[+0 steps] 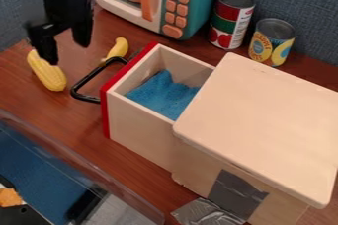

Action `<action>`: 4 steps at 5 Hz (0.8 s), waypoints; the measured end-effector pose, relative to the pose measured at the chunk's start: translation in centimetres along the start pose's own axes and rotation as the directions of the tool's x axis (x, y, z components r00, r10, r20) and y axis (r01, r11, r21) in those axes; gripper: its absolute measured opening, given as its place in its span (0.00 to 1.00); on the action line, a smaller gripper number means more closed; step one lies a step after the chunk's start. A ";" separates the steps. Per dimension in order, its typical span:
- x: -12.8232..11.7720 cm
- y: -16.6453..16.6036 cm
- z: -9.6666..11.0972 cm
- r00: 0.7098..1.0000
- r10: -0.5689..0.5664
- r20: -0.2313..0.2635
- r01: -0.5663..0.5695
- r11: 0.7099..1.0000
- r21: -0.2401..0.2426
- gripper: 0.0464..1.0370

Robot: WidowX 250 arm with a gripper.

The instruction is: Close the drawer

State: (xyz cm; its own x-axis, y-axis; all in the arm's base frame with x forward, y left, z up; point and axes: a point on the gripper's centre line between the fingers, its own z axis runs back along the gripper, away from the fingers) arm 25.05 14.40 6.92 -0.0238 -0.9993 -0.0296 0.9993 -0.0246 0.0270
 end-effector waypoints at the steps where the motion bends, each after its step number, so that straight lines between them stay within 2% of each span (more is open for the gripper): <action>1: -0.2 0.1 -1.1 1.000 0.014 -0.008 -0.014 1.000 -0.016 0.96; 4: 0.4 -0.1 -3.1 1.000 0.021 -0.002 -0.022 0.999 -0.047 0.96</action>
State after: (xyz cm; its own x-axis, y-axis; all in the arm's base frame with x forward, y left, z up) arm 25.03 14.09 3.82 -0.0023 -0.9995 -0.0309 0.9998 -0.0017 -0.0196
